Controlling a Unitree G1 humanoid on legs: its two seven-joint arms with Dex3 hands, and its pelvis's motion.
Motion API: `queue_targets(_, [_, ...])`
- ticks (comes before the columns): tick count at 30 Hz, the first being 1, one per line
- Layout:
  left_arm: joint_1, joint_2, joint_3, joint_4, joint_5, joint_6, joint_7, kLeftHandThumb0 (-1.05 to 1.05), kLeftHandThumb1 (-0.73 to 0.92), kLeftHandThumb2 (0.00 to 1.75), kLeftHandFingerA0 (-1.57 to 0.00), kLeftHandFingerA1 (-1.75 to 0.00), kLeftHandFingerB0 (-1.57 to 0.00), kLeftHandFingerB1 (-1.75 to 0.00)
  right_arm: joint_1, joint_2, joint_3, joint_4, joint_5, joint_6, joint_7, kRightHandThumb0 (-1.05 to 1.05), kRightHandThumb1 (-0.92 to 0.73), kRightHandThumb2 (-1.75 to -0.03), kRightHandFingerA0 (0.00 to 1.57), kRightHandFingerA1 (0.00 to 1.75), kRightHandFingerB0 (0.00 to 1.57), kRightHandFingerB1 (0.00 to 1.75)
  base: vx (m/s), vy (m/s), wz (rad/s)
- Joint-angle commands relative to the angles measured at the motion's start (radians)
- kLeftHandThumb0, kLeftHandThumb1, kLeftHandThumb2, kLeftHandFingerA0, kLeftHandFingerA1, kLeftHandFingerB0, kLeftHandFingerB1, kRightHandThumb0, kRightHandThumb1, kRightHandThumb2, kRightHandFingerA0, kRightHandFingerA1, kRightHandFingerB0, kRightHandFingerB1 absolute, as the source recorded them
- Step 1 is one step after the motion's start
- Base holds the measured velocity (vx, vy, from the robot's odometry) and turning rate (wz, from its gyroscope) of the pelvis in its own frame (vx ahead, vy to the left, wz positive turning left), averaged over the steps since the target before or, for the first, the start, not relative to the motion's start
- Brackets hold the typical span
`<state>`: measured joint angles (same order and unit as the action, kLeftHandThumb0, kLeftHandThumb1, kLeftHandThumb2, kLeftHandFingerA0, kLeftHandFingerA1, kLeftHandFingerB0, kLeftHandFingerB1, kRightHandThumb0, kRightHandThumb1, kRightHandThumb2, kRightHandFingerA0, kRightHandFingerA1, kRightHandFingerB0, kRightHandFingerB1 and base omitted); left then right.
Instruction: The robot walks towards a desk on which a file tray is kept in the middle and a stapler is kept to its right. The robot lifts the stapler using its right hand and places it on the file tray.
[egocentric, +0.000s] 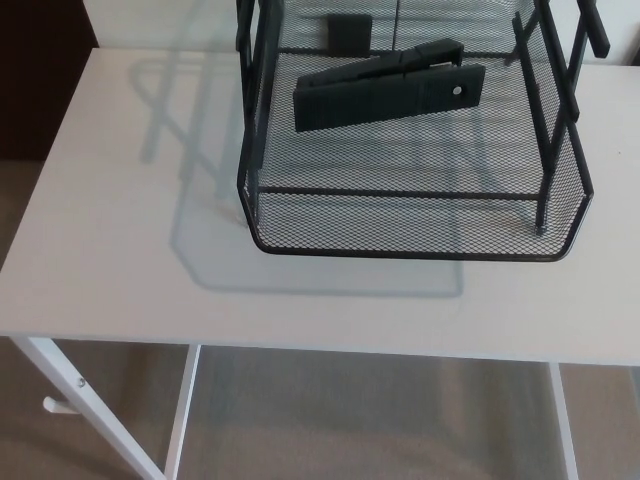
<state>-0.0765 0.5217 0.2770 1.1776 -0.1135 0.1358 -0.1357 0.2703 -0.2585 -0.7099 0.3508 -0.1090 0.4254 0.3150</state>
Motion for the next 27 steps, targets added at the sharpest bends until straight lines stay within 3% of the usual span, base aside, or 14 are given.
queue_targets(1, [-0.005, 0.026, -0.004, 0.008, 0.018, -0.042, 0.015, -0.62, 0.82, 0.64, -0.41, -0.64, -0.24, -0.35, 0.04, -0.066, 0.096, 0.009, -0.012, -0.036, -0.03, -0.62, -0.53, -0.85, 0.47, 0.74, 0.06, 0.43, 0.0, 0.0, 0.0])
queue_targets(2, [-0.001, 0.027, -0.005, 0.004, 0.019, -0.045, 0.01, -0.62, 0.82, 0.64, -0.4, -0.62, -0.27, -0.36, 0.065, -0.07, 0.118, -0.011, -0.017, -0.061, -0.038, -0.4, -0.44, -0.95, 0.55, 0.78, 0.0, 0.46, 0.0, 0.0, 0.0])
queue_targets(3, [-0.004, 0.025, -0.008, 0.002, 0.021, -0.037, 0.011, -0.62, 0.83, 0.65, -0.39, -0.6, -0.29, -0.37, 0.07, -0.07, 0.113, -0.023, 0.008, -0.049, -0.036, -0.54, -0.67, -0.6, 0.55, 0.84, 0.13, 0.32, 0.0, 0.0, 0.0])
queue_targets(4, [-0.002, 0.026, -0.01, -0.003, 0.022, -0.036, 0.009, -0.63, 0.84, 0.65, -0.39, -0.61, -0.3, -0.4, 0.079, -0.083, 0.137, -0.027, -0.007, -0.05, -0.034, -0.57, -0.7, -0.61, 0.48, 0.78, 0.11, 0.32, 0.0, 0.0, 0.0])
queue_targets(5, [-0.002, 0.025, -0.009, -0.006, 0.022, -0.03, 0.012, -0.63, 0.84, 0.65, -0.38, -0.6, -0.31, -0.41, 0.084, -0.09, 0.147, -0.031, -0.006, -0.045, -0.035, -0.62, -0.55, -0.87, 0.5, 0.76, 0.06, 0.43, 0.0, 0.0, 0.0])
queue_targets(6, [-0.007, 0.024, -0.005, -0.007, 0.018, -0.012, 0.016, -0.64, 0.84, 0.65, -0.38, -0.58, -0.29, -0.41, 0.076, -0.085, 0.131, -0.026, 0.032, -0.038, -0.034, -0.38, -0.46, -0.97, 0.42, 0.71, 0.0, 0.47, 0.0, 0.0, 0.0])
queue_targets(7, [-0.007, 0.023, -0.005, -0.006, 0.019, -0.013, 0.017, -0.64, 0.84, 0.65, -0.39, -0.59, -0.26, -0.4, 0.071, -0.081, 0.12, -0.027, 0.052, -0.022, -0.035, -0.51, -0.67, -0.62, 0.31, 0.64, 0.14, 0.34, 0.0, 0.0, 0.0])
queue_targets(15, [-0.013, 0.021, -0.008, -0.001, 0.024, -0.003, 0.025, -0.64, 0.86, 0.65, -0.42, -0.65, -0.26, -0.42, 0.06, -0.06, 0.089, -0.006, 0.123, -0.04, -0.053, -0.36, -0.65, -0.59, 0.4, 0.69, 0.16, 0.35, 0.0, 0.0, 0.0])
queue_targets(17, [-0.012, 0.023, -0.009, -0.006, 0.024, 0.002, 0.021, -0.64, 0.86, 0.65, -0.41, -0.66, -0.26, -0.43, 0.041, -0.027, 0.043, -0.027, 0.173, 0.014, -0.082, -0.27, -0.64, -0.59, 0.63, 1.18, 0.22, 0.36, 0.0, 0.0, 0.0])
queue_targets(20, [-0.011, 0.024, -0.016, -0.005, 0.029, 0.0, 0.021, -0.65, 0.87, 0.66, -0.4, -0.65, -0.26, -0.43, 0.053, -0.036, 0.057, -0.036, 0.169, 0.017, -0.068, -0.33, -0.64, -0.59, 0.59, 1.17, 0.19, 0.36, 0.0, 0.0, 0.0])
queue_targets(22, [-0.009, 0.023, -0.012, -0.011, 0.022, 0.005, 0.02, -0.64, 0.87, 0.66, -0.41, -0.69, -0.27, -0.43, 0.088, -0.081, 0.141, -0.033, 0.085, -0.038, -0.073, -0.41, -0.65, -0.6, 0.52, 0.74, 0.17, 0.34, 0.0, 0.0, 0.0])
queue_targets(23, [-0.009, 0.023, -0.012, -0.007, 0.022, -0.003, 0.017, -0.68, 0.7, 1.02, -0.41, -0.69, -0.19, -0.52, 0.082, -0.088, 0.145, -0.034, 0.1, -0.008, -0.075, -0.48, -0.5, -0.82, 0.48, 0.7, 0.12, 0.45, 0.0, 0.0, 0.0])
queue_targets(24, [-0.013, 0.023, -0.015, -0.001, 0.025, -0.006, 0.016, -0.65, 0.87, 0.66, -0.4, -0.64, -0.23, -0.4, 0.083, -0.087, 0.143, -0.041, 0.11, 0.003, -0.082, -0.39, -0.65, -0.59, 0.54, 0.76, 0.19, 0.34, 0.0, 0.0, 0.0])
queue_targets(27, [-0.018, 0.023, -0.021, 0.008, 0.032, -0.015, 0.018, -0.65, 0.87, 0.66, -0.42, -0.69, -0.24, -0.42, 0.095, -0.077, 0.134, -0.059, 0.135, -0.004, -0.081, -0.38, -0.66, -0.59, 0.53, 0.78, 0.17, 0.33, 0.0, 0.0, 0.0])
